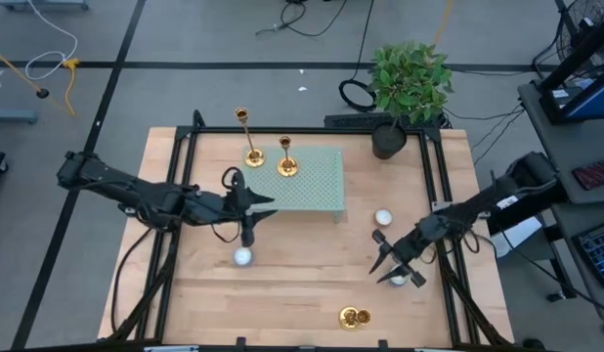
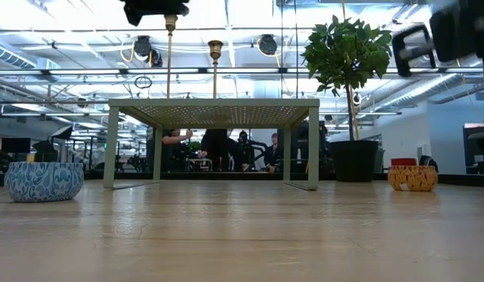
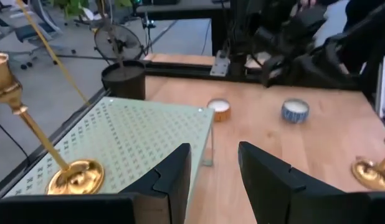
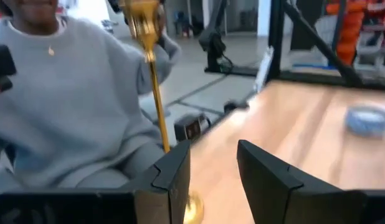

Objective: Pick & Place candle stick holders
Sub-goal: Put the gold candle holder on top of the shelf

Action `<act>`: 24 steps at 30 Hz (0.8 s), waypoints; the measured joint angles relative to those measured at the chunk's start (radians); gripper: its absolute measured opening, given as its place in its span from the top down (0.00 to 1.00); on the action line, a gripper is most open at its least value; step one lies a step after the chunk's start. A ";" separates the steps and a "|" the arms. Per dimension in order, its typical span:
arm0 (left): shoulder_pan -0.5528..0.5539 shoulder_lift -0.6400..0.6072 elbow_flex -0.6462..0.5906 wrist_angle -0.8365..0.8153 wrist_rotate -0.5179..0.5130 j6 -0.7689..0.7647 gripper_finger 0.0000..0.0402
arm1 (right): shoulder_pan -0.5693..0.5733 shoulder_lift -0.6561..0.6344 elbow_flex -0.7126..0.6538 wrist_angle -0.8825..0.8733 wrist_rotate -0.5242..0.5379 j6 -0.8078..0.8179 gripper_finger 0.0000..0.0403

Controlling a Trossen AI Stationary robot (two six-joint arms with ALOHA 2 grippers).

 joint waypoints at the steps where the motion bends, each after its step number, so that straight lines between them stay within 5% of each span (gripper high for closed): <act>1: -0.006 -0.008 -0.001 -0.009 -0.003 0.002 0.64 | 0.006 0.034 0.018 0.014 0.000 -0.007 0.68; 12: -0.020 -0.028 -0.001 -0.035 -0.007 -0.009 0.64 | 0.074 0.336 0.216 0.015 -0.010 -0.014 0.68; 24: -0.021 -0.027 -0.001 -0.080 -0.006 -0.023 0.64 | 0.099 0.448 0.335 0.016 -0.088 -0.036 0.68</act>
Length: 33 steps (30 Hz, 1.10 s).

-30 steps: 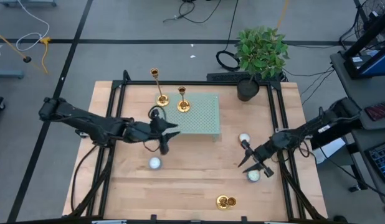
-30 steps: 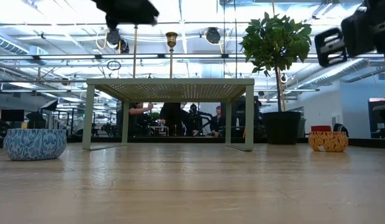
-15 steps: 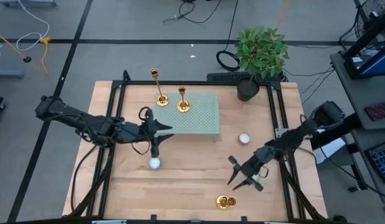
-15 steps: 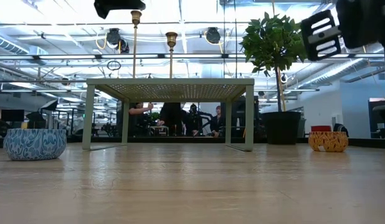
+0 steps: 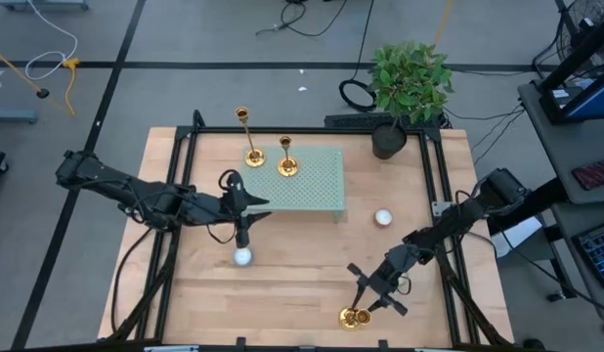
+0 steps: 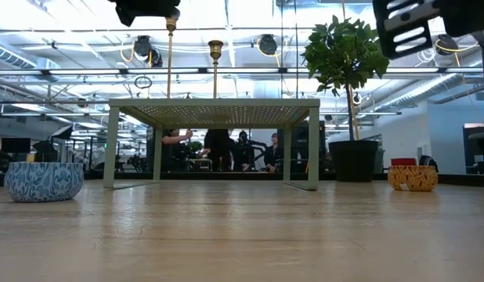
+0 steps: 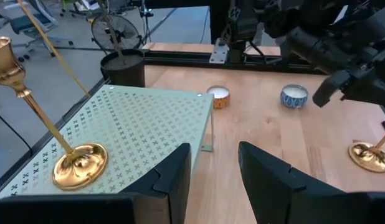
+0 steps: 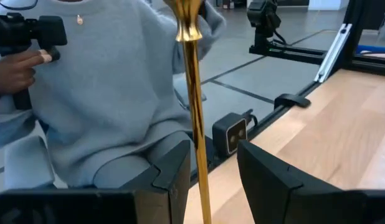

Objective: Pick & Place candle stick holders
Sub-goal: Put the gold candle holder on top of the shelf

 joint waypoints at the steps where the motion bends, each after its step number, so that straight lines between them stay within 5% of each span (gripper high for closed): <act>1: 0.000 0.000 0.000 0.000 0.000 0.000 0.64 | 0.001 0.009 0.008 0.001 -0.002 0.000 0.68; 11: 0.001 0.000 0.000 -0.009 0.000 0.001 0.64 | 0.007 0.089 0.072 -0.002 -0.023 0.000 0.70; 20: 0.001 0.000 0.000 -0.009 0.000 -0.017 0.64 | 0.007 0.084 0.072 0.019 -0.025 -0.042 0.96; 27: 0.000 0.000 0.000 -0.009 0.000 -0.031 0.64 | -0.011 0.067 0.071 0.059 -0.017 -0.021 0.97; 33: 0.000 -0.001 0.000 -0.009 0.000 -0.030 0.64 | -0.044 -0.031 0.071 0.005 0.148 -0.027 0.97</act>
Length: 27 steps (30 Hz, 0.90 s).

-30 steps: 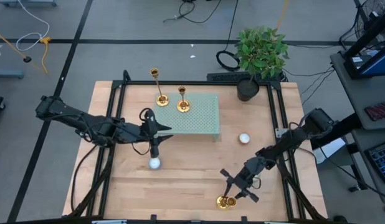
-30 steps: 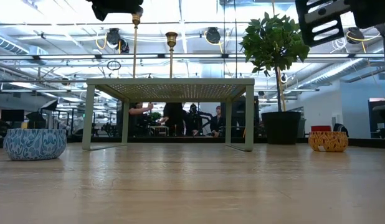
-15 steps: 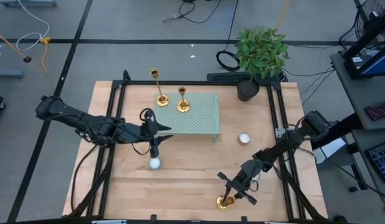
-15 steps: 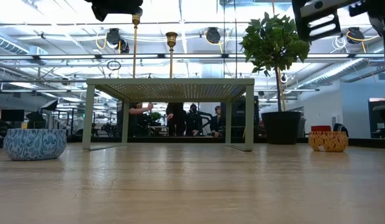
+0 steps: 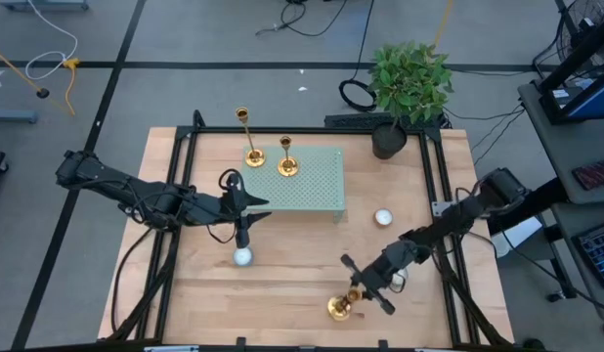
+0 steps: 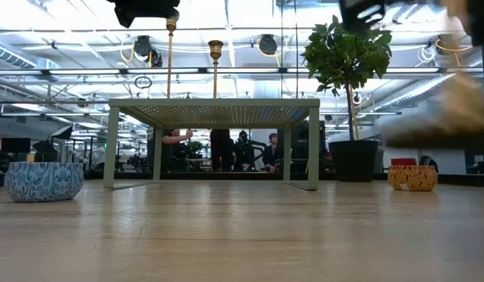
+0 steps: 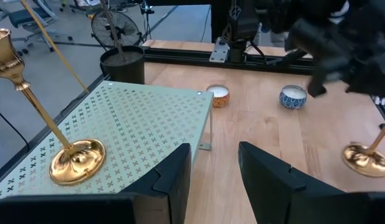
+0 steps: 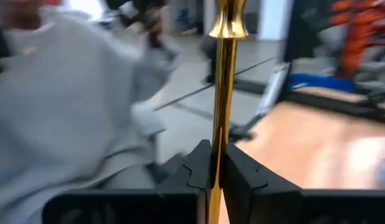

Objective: Pick & Place candle stick holders
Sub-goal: Put the gold candle holder on top of the shelf

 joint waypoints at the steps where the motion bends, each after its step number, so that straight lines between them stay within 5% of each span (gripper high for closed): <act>1: 0.000 0.000 0.000 0.000 0.000 0.000 0.64 | -0.007 -0.022 0.000 -0.009 0.030 -0.002 0.97; 8: 0.000 0.000 0.000 0.000 0.000 0.001 0.64 | -0.075 -0.187 0.000 -0.031 0.294 -0.033 0.97; 15: 0.000 -0.001 0.000 0.001 0.000 0.018 0.64 | -0.205 -0.326 0.061 -0.160 0.363 -0.091 0.97; 27: 0.000 -0.001 0.000 0.012 -0.001 0.017 0.64 | -0.552 -0.346 0.324 -0.555 0.411 -0.144 0.97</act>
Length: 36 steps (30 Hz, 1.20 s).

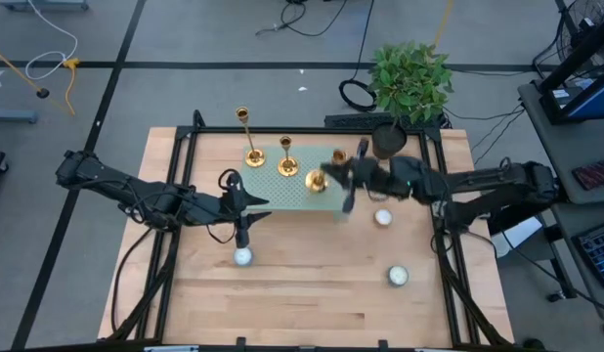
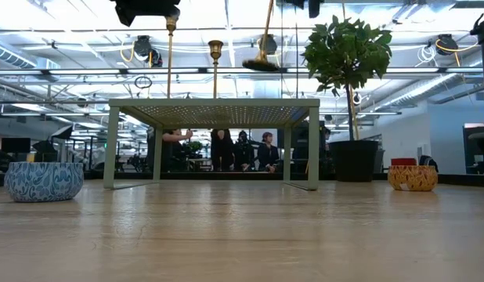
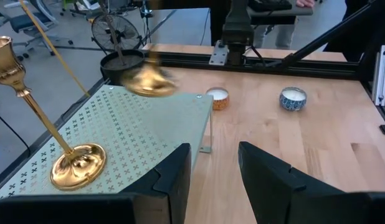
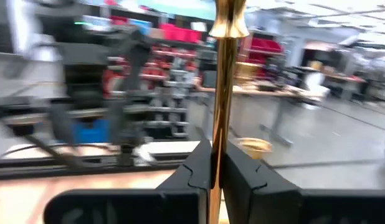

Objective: Pick & Place candle stick holders
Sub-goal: Put the gold candle holder on top of the shelf

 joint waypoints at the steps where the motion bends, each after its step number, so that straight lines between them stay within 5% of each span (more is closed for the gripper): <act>1: 0.000 0.000 0.000 0.000 0.000 0.000 0.64 | -0.029 0.001 0.000 0.001 0.000 0.006 0.97; 13: 0.000 0.000 0.000 0.005 -0.001 0.015 0.64 | -0.231 0.100 0.002 -0.032 -0.016 0.087 0.98; 36: 0.000 0.000 0.000 -0.006 -0.001 0.018 0.64 | -0.279 0.154 0.002 -0.049 -0.035 0.110 0.85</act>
